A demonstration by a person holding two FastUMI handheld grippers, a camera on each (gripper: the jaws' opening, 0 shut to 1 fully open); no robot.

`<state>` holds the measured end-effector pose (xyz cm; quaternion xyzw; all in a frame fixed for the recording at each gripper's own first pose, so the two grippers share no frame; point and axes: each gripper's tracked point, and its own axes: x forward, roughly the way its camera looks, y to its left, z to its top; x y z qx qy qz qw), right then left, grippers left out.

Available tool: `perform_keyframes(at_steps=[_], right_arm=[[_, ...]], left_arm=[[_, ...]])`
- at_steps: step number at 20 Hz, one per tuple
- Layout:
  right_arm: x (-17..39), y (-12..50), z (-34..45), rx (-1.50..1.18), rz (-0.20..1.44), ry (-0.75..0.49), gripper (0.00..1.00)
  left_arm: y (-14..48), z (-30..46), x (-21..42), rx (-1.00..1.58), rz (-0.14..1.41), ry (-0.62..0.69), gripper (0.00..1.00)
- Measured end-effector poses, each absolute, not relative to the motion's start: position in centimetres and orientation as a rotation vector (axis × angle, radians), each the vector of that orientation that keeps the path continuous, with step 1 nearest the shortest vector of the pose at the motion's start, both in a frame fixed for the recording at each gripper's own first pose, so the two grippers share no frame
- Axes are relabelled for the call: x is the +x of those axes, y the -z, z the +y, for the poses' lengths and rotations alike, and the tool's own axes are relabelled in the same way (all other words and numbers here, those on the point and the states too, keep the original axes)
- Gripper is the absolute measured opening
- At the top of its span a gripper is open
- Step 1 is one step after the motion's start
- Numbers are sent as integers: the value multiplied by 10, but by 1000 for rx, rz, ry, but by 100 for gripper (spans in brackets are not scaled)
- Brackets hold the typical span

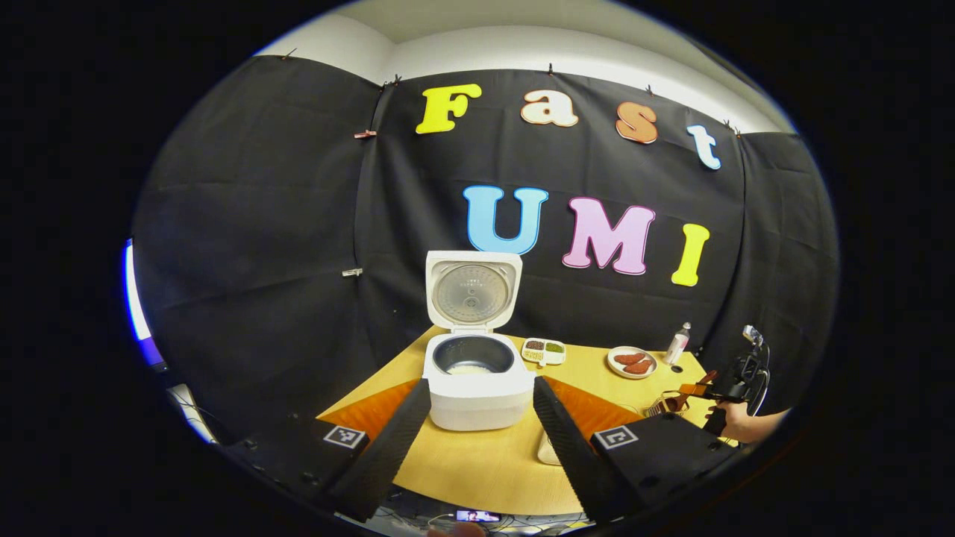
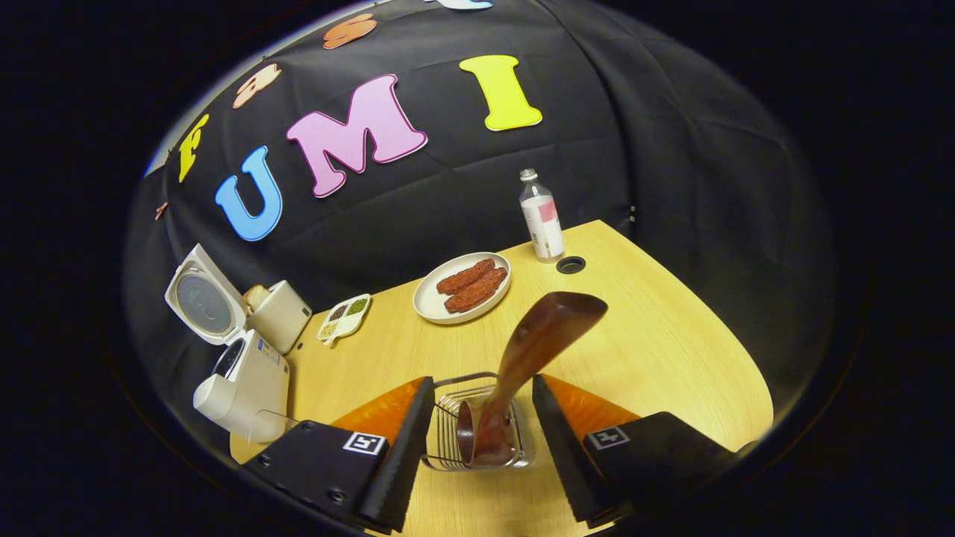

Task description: Close the left gripper, press the button to open the rice cooker; take a wooden spoon from the chopstick holder with the right hand, scoop a spoonful of rice and pour it into the rice cooker, then put the wooden spoon back into the chopstick holder.

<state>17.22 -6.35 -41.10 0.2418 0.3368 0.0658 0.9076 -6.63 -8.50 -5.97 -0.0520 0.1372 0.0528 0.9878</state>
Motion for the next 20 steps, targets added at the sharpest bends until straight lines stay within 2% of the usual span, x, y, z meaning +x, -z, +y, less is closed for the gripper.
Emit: perform_keyframes(at_steps=[3, 5, 12, 20], right_arm=[[152, 406, -72, 471, 714, -118, 86], [137, 402, -79, 481, 719, -92, 97], [79, 370, -100, 409, 697, -63, 99], [36, 260, -95, 262, 520, -95, 99]], left_arm=[[58, -85, -66, -89, 263, -77, 96], [53, -86, -63, -94, 249, -52, 96], [30, -82, -35, -105, 174, 18, 96], [8, -63, 17, -103, 90, 79, 95]])
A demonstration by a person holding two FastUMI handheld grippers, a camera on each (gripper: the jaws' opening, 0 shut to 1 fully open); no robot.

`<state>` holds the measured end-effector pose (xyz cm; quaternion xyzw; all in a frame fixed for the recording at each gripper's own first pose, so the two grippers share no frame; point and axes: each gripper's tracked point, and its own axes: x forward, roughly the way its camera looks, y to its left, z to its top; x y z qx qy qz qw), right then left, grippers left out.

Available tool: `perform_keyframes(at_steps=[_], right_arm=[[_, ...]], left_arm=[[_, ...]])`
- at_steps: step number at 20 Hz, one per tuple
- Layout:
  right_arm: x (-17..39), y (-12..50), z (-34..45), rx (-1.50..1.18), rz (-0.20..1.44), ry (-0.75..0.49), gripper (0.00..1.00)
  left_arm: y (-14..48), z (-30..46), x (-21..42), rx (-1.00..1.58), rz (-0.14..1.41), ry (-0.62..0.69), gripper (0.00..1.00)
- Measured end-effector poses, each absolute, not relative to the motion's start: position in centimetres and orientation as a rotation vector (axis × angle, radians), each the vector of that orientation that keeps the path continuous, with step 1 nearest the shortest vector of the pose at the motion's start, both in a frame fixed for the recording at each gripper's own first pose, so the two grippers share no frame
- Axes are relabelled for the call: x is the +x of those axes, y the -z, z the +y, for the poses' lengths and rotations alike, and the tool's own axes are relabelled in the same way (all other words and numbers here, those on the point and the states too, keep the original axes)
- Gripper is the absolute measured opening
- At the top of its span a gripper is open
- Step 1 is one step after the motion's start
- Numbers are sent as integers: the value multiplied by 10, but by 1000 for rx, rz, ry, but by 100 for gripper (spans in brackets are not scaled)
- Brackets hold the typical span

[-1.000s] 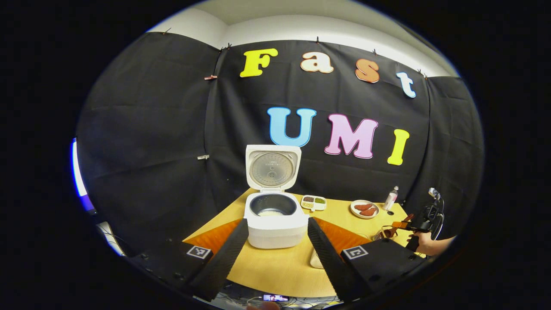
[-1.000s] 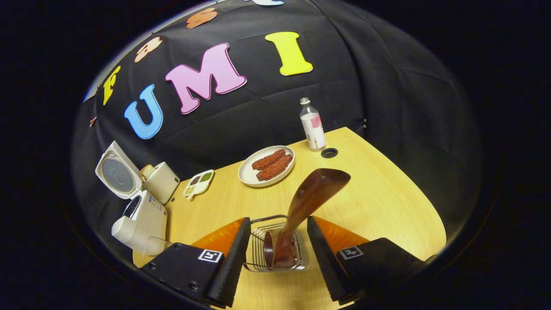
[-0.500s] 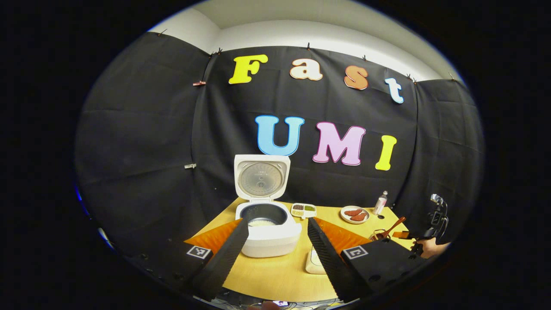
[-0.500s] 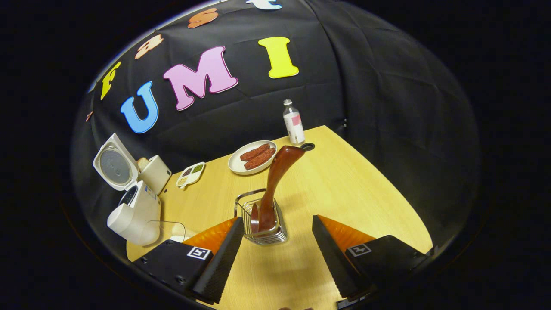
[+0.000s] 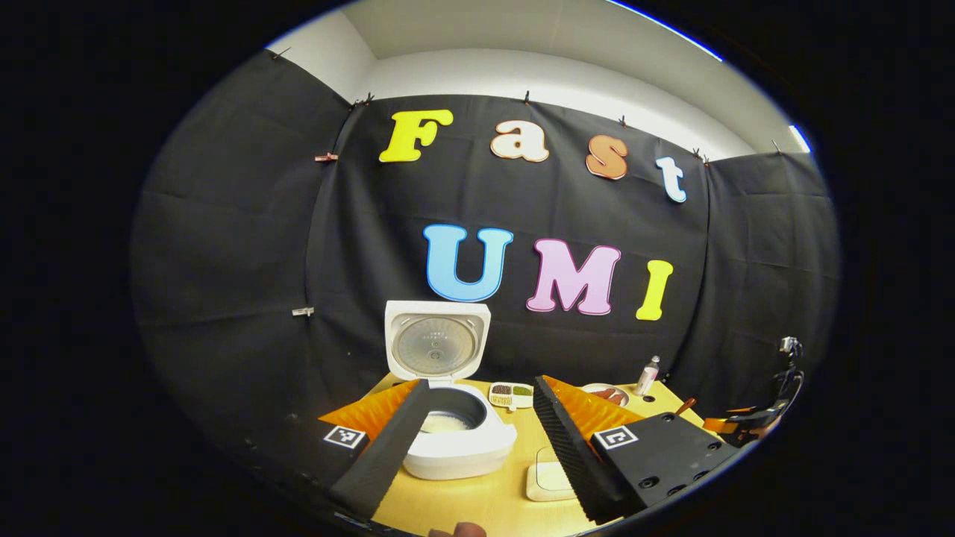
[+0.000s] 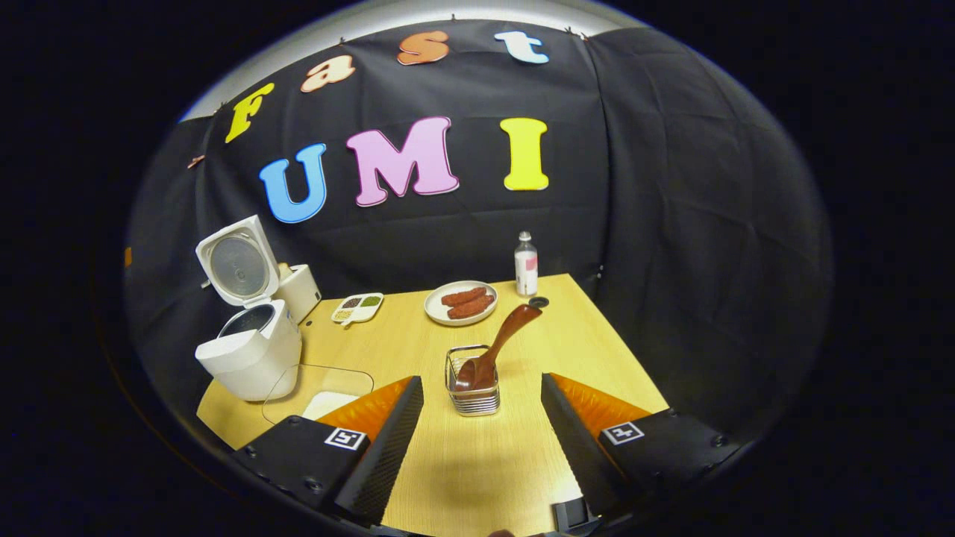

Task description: Close the left gripper, press the button to open the rice cooker; take a wooden spoon from the chopstick holder with the right hand, scoop a spoonful of rice and pour it into the rice cooker, then put the wooden spoon back into the chopstick holder.

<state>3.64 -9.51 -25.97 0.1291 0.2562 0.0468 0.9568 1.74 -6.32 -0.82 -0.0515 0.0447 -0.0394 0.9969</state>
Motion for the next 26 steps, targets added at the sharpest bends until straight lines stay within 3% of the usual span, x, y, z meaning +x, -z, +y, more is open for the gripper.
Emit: perform_keyframes(at_steps=[5, 12, 16, 26], right_arm=[[18, 208, -89, 176, 424, -72, 98], [-16, 186, -79, 114, 401, -27, 100], [-26, 157, -96, 84, 358, 77, 99], [-43, 44, -93, 174, 161, 215, 98]], left_arm=[[-16, -48, 59, -75, 24, 87, 95], [-77, -32, 141, -40, -138, 90, 95], [-96, -20, 194, -67, -163, 59, 95], [-59, 5, 346, -66, -92, 14, 95]])
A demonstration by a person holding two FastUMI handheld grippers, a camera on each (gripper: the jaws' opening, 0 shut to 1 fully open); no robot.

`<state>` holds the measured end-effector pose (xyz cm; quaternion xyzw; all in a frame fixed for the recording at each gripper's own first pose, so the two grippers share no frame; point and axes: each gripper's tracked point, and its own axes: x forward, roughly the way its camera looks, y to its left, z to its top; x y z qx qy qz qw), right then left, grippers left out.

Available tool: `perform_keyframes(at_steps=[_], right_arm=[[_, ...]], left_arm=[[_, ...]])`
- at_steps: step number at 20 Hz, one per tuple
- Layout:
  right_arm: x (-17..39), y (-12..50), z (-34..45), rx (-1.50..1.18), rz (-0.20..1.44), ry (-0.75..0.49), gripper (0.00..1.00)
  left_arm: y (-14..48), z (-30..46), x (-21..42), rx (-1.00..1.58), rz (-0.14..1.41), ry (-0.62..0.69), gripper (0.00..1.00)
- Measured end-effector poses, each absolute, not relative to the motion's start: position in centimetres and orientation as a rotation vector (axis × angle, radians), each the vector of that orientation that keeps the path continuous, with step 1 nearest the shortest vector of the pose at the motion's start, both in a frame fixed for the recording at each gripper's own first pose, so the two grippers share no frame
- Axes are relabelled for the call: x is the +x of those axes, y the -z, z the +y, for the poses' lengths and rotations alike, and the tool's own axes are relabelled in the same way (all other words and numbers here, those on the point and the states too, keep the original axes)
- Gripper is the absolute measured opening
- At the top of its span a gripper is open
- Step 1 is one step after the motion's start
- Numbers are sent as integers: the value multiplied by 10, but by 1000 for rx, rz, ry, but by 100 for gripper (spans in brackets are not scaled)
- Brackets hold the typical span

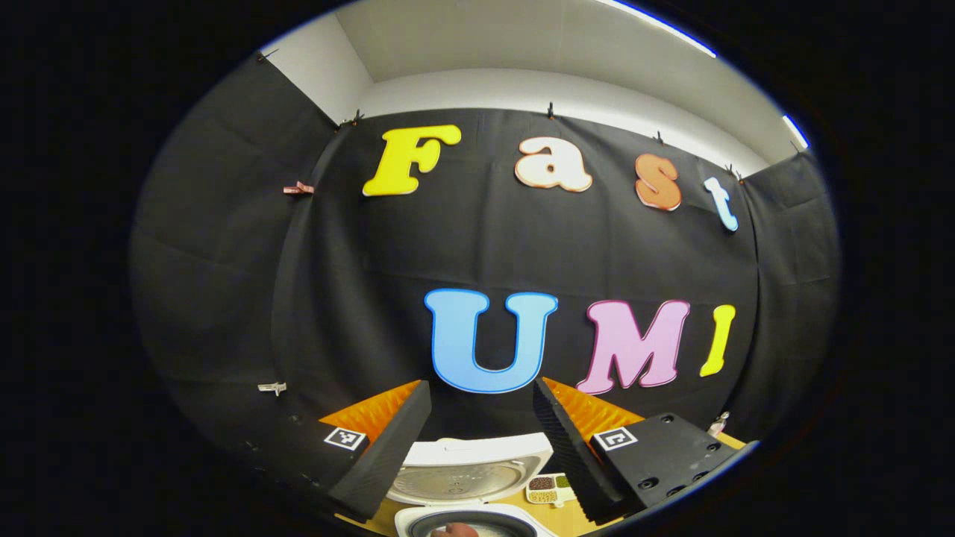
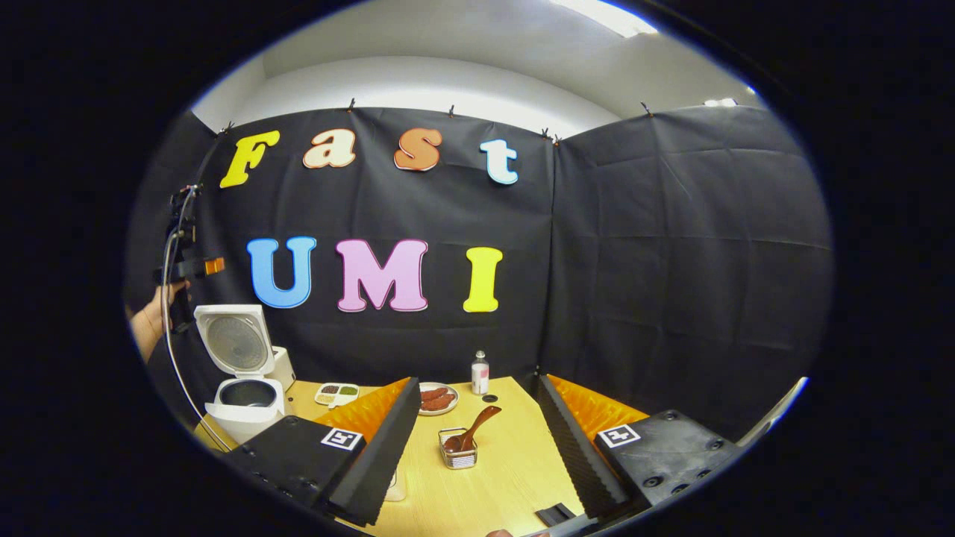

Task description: Close the left gripper, press the button to open the rice cooker; take a wooden spoon from the chopstick holder with the right hand, scoop a spoonful of rice and pour it into the rice cooker, then put the wooden spoon back into the chopstick holder.

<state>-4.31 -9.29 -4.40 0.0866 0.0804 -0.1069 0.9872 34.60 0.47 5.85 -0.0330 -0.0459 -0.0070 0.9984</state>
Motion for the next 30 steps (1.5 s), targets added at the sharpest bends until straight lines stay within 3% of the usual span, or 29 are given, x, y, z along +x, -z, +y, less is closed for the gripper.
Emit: perform_keyframes(at_steps=[6, 14, 17, 21, 30], right_arm=[[-69, 33, -73, 142, 168, 248, 98], [-78, 29, -59, 135, 178, 256, 98], [-77, 33, -56, 140, 183, 242, 98], [-72, 38, -54, 169, 193, 215, 98], [-69, 39, -65, 250, 216, 154, 98]], left_arm=[[-4, 13, 415, -15, 24, -9, 95], [39, 21, 450, 7, 144, -50, 95], [50, 21, 436, -37, 181, -37, 99], [55, 13, 410, -14, 193, -30, 97], [114, -21, 301, -57, 311, -74, 97]])
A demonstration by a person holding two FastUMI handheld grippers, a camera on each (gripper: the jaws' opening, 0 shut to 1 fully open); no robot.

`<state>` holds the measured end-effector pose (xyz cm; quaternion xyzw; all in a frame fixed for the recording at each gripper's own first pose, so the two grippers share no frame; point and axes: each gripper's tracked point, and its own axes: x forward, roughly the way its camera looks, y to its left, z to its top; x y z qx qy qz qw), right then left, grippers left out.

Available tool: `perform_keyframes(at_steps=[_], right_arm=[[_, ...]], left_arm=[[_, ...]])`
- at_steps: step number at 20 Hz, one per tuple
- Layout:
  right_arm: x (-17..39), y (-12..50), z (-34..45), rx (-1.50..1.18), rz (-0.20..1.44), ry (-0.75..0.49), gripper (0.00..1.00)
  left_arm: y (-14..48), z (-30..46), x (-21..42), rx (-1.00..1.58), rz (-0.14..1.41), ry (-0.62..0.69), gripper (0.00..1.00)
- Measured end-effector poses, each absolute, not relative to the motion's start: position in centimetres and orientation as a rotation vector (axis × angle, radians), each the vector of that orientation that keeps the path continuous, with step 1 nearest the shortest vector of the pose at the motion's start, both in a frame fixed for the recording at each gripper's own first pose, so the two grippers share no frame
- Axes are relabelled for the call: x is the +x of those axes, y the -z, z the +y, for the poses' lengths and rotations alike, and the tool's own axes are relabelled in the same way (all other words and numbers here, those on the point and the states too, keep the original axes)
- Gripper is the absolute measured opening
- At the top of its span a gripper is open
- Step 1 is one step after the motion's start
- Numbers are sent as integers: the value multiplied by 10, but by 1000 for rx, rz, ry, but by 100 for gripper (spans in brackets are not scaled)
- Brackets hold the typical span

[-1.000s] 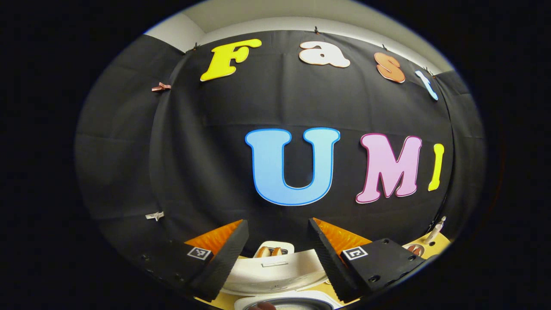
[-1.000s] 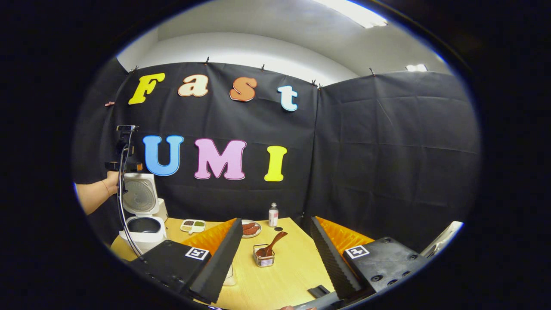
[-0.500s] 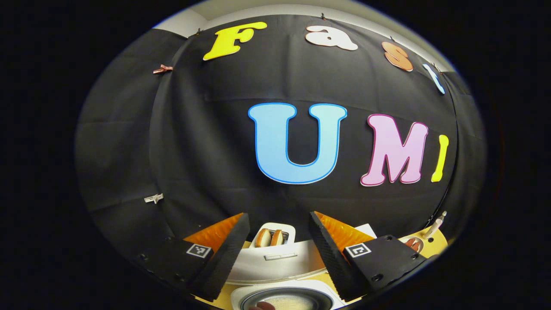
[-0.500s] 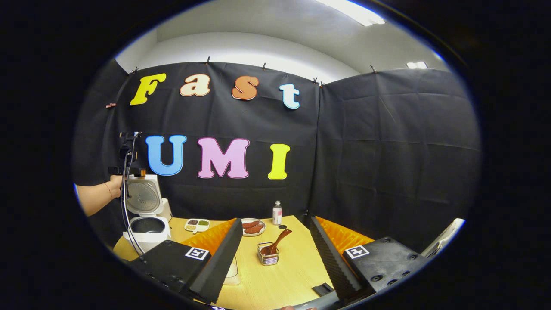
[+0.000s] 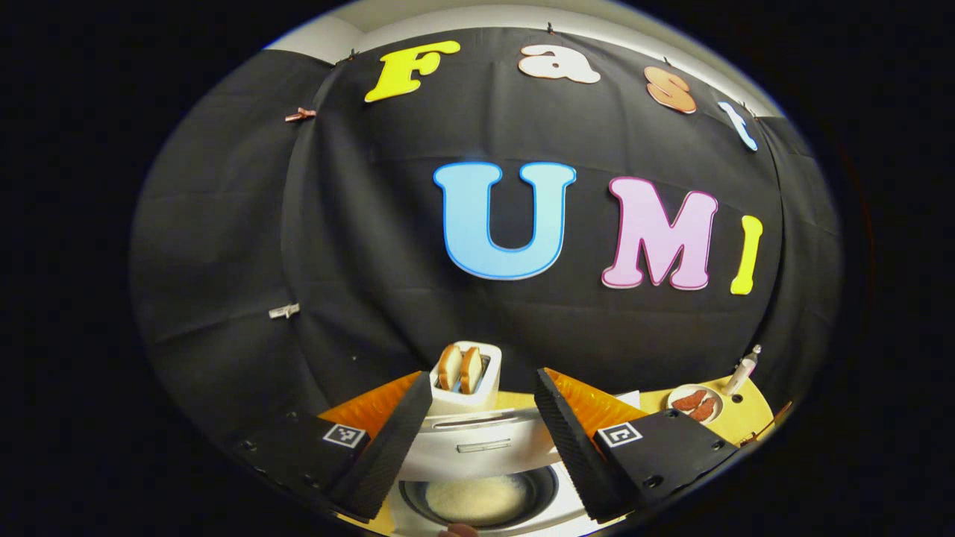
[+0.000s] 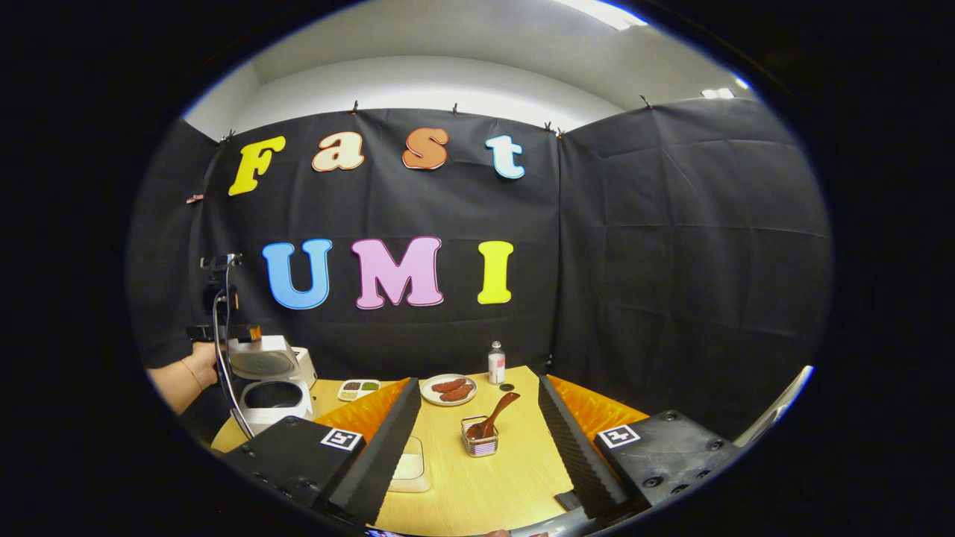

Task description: Close the left gripper, press the button to open the rice cooker; take a wooden spoon from the chopstick holder with the right hand, scoop a spoonful of rice and pour it into the rice cooker, then put the wooden spoon back into the chopstick holder.

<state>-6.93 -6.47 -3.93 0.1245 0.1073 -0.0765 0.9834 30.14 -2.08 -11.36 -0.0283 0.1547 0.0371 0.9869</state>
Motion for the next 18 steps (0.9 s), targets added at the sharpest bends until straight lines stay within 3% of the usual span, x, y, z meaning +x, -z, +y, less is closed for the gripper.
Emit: perform_keyframes(at_steps=[6, 18], right_arm=[[-62, 35, -70, 289, 209, 99, 98], [-66, 52, -76, 260, 267, 47, 98]], left_arm=[[179, -36, 261, -89, 456, -110, 98], [249, -47, 230, -44, 560, -133, 99]])
